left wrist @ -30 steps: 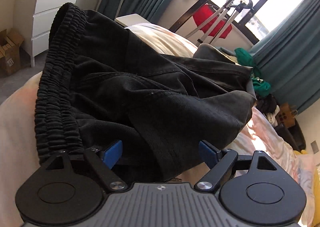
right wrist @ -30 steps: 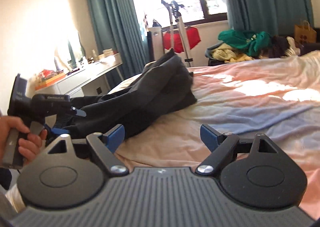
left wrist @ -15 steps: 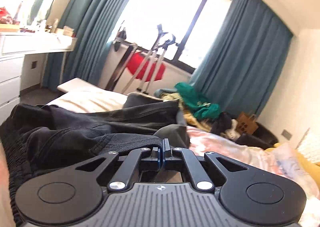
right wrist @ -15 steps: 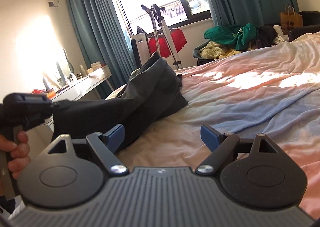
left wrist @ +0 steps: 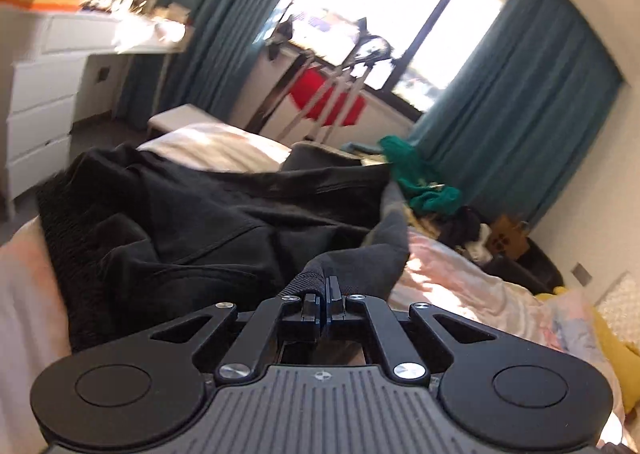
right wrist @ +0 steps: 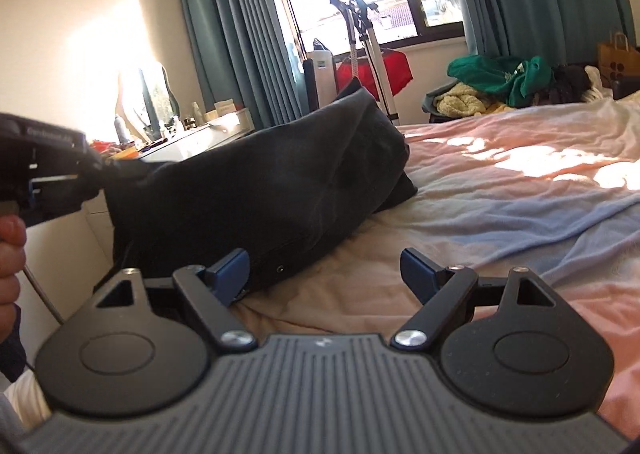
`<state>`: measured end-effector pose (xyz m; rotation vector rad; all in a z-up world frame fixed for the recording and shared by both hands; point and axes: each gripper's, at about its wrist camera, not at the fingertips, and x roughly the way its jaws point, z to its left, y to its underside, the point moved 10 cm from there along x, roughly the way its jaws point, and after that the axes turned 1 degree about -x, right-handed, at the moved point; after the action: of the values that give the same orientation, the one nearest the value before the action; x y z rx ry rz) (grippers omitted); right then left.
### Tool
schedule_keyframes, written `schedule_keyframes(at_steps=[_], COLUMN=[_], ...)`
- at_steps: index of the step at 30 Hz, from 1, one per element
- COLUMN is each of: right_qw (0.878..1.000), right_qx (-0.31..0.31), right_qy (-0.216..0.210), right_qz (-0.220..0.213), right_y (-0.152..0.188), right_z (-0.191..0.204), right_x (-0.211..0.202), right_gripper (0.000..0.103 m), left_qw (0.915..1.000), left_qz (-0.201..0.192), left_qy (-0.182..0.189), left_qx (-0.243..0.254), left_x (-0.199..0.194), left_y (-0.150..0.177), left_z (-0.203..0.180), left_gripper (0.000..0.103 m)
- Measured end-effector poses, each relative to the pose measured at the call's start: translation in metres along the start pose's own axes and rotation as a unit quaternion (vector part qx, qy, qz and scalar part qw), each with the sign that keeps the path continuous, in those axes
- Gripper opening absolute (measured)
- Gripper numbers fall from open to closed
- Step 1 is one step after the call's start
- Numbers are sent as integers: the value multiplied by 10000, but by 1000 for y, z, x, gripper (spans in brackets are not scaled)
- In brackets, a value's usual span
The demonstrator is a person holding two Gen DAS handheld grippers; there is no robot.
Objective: Fold clothes
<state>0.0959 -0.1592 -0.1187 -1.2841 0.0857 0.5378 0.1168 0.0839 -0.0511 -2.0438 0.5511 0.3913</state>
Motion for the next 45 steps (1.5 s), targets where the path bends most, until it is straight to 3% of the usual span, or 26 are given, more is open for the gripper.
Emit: schedule_keyframes(at_steps=[5, 7, 8, 12, 15, 20, 22, 25, 26, 27, 28, 29, 33, 40, 45], right_qw=[9969, 9939, 9927, 9956, 9975, 9963, 9947, 9917, 9904, 9907, 9912, 9916, 9930, 9968, 9979], right_qx=[743, 1064, 1162, 890, 642, 629, 574, 526, 511, 473, 431, 389, 222, 99, 368], right_qy=[-118, -202, -218, -151, -20, 397, 630, 886, 971, 990, 997, 1005, 1034, 793, 542], right_qz=[211, 223, 228, 238, 281, 435, 573, 772, 837, 806, 758, 711, 520, -65, 5], right_y=[0, -14, -24, -74, -115, -170, -179, -180, -180, -181, -181, -181, -183, -192, -144], right_z=[-18, -25, -28, -32, -31, -39, -46, -57, -60, -60, -60, -60, -59, -45, -36], right_x=[9, 16, 23, 69, 127, 231, 268, 307, 320, 319, 316, 312, 298, 160, 69], right_gripper=[84, 85, 85, 86, 85, 67, 64, 52, 43, 36, 16, 8, 5, 4, 4], left_qw=[9984, 9983, 9986, 9985, 9975, 9948, 9959, 9961, 9960, 9959, 9958, 9958, 9968, 9980, 9983], left_qz=[180, 85, 8, -199, -296, -377, -258, -196, -182, -169, -176, -180, -93, -207, -272], left_qy=[-422, -470, -463, -491, -525, -772, -784, -805, -822, -838, -829, -828, -766, -508, -280], left_qx=[-340, -326, -258, 144, 378, 539, 376, 296, 298, 303, 337, 349, 198, 304, 433], left_x=[3, -2, -5, -10, -7, 17, 32, 51, 57, 63, 68, 71, 80, 65, 40], left_y=[-6, -8, -9, -10, -7, -1, 1, 3, 4, 5, 6, 6, 6, 1, 0], left_z=[30, 28, 23, 6, -2, 16, 26, 35, 37, 40, 41, 43, 50, 35, 19], left_gripper=[12, 30, 34, 47, 53, 59, 59, 59, 59, 59, 59, 59, 59, 59, 58])
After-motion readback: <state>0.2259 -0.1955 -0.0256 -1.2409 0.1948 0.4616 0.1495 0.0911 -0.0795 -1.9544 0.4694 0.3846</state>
